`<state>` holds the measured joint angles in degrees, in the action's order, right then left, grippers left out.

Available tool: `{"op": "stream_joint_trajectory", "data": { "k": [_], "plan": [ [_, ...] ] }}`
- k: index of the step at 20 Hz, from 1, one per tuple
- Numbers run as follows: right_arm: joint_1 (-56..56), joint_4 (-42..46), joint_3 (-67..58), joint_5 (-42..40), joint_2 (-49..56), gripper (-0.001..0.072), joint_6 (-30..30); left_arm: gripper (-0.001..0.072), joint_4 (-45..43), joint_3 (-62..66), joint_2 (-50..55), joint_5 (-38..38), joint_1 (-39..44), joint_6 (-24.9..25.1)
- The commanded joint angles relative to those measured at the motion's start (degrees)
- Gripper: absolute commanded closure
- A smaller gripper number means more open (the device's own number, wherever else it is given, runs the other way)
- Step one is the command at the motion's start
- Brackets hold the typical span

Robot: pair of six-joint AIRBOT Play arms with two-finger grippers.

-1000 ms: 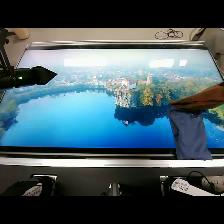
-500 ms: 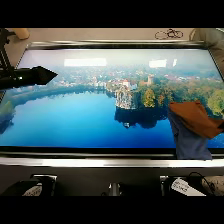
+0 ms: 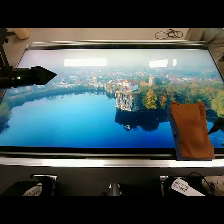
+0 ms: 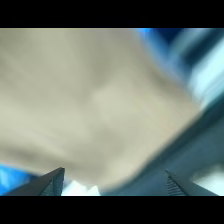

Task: Fold the shirts.

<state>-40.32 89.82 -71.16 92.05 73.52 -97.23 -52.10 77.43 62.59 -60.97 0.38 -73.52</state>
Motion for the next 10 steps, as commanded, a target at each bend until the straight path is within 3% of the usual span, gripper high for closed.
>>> {"op": "stream_joint_trajectory", "data": {
  "k": [1, 3, 4, 5, 6, 7, 8, 10],
  "plan": [
    [3.1, -2.7, -17.2, -11.5, 0.0, 0.0027, 4.6, 0.0682, -17.4, 5.6, 2.2, -0.2, 2.8, -5.0],
    [12.8, -2.2, -25.2, -19.1, 0.0, 0.0031, 5.2, 0.0682, -41.1, 11.8, 7.0, -2.1, 8.1, -16.9],
    [19.0, -1.0, -26.3, -21.2, 0.0, 0.0034, 4.9, 0.0679, -48.6, 14.1, 9.9, -4.2, 10.8, -19.8],
    [26.1, 2.3, -26.0, -21.3, 0.6, 0.0034, 2.9, 0.0628, -50.2, 15.0, 12.5, -6.3, 12.5, -19.7],
    [32.5, 6.8, -25.2, -19.2, 2.4, 0.0035, -0.8, 0.0386, -49.0, 14.9, 15.0, -9.8, 13.9, -20.4],
    [36.7, 8.6, -24.7, -15.4, 5.0, 0.0036, -3.7, 0.0088, -47.7, 14.5, 17.4, -15.6, 15.0, -22.0],
    [39.3, 6.3, -24.7, -10.4, 8.5, 0.0037, -5.2, -0.0002, -47.5, 13.3, 19.8, -22.0, 15.8, -22.4],
    [40.7, -4.1, -24.7, -3.5, 13.9, 0.0035, -4.9, -0.0001, -46.9, 6.8, 19.4, -20.4, 16.1, -22.6]
  ]
}}
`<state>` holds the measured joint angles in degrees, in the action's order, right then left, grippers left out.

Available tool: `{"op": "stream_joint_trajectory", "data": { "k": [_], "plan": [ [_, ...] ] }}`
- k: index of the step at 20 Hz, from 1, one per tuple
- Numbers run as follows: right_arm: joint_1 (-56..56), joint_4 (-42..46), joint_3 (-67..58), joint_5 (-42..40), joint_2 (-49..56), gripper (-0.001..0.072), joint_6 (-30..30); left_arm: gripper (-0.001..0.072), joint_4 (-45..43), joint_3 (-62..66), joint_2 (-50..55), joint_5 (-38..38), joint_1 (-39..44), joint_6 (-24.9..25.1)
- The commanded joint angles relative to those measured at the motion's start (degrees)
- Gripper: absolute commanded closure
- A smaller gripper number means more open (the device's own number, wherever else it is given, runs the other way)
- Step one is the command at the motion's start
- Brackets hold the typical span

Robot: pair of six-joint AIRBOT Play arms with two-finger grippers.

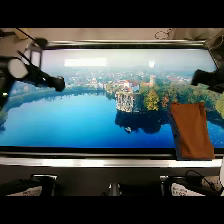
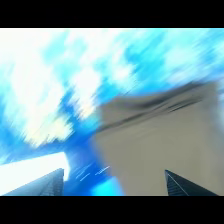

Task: Fold the shirts.

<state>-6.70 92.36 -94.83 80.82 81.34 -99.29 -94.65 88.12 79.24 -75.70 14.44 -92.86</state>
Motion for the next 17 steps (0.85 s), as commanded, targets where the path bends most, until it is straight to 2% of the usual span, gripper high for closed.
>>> {"op": "stream_joint_trajectory", "data": {
  "k": [1, 3, 17],
  "plan": [
    [7.0, -10.3, -1.0, 8.8, 7.3, 0.0035, -3.0, 0.0, -4.3, -7.5, 0.9, -1.1, 1.9, -5.1],
    [7.0, -11.3, -1.0, 8.6, 7.7, 0.0036, -3.0, 0.0, -3.7, -11.2, -1.5, 5.2, 1.5, -6.5],
    [7.0, -11.2, -1.0, 9.1, 7.7, 0.0039, -2.9, -0.0001, -3.7, -11.1, -1.3, 5.7, 1.5, -6.2]
  ]
}}
